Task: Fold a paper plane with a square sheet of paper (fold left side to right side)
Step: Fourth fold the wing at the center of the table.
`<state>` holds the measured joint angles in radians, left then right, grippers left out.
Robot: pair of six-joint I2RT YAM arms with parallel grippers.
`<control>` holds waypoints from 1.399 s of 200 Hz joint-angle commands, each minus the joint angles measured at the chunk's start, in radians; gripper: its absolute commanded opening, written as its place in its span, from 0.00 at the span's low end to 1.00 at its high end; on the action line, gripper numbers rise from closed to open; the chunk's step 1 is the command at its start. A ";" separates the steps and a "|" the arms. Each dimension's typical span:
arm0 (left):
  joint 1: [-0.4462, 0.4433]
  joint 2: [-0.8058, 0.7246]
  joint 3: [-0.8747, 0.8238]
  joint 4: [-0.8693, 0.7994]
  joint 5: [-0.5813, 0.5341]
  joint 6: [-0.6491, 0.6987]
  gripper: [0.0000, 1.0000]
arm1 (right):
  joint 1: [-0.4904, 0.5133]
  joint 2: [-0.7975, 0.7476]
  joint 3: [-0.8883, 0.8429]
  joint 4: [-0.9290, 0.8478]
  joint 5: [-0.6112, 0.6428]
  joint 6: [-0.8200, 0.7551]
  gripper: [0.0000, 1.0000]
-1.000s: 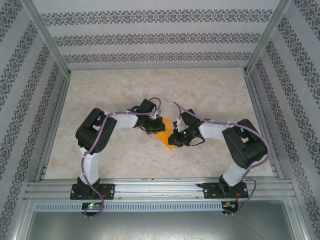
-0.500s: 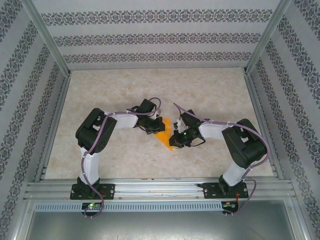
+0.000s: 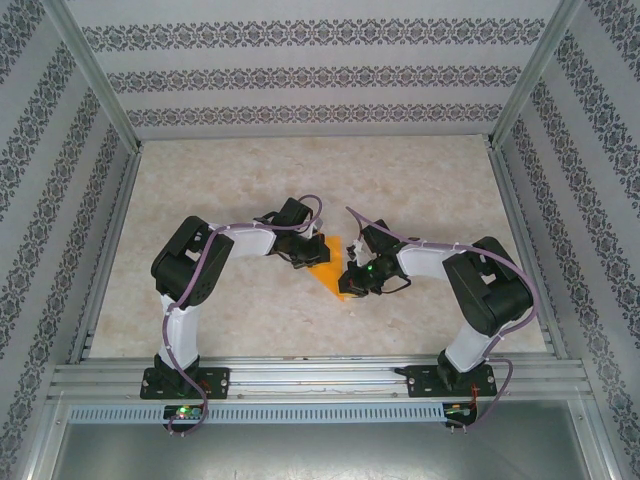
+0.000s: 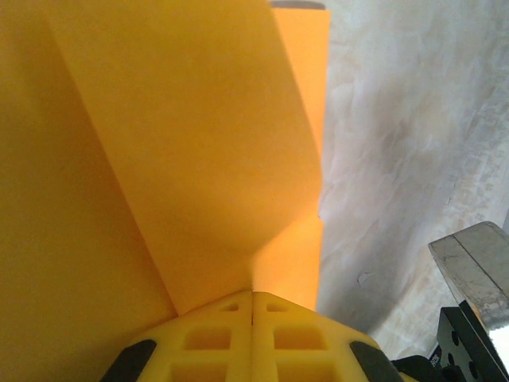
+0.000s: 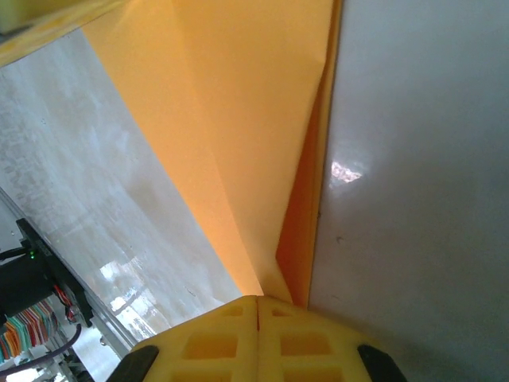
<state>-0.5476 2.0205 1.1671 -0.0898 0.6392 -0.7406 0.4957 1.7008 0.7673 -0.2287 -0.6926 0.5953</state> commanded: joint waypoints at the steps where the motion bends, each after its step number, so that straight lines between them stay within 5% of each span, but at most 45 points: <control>1: 0.008 0.025 -0.032 -0.082 -0.093 0.018 0.00 | 0.012 0.020 -0.011 -0.049 0.031 -0.023 0.00; 280: 0.016 0.030 -0.034 -0.084 -0.101 0.020 0.00 | 0.026 -0.018 -0.057 -0.167 0.044 -0.073 0.00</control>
<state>-0.5472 2.0205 1.1671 -0.0898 0.6380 -0.7406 0.5022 1.6932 0.7540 -0.2523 -0.6804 0.5426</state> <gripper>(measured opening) 0.057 0.057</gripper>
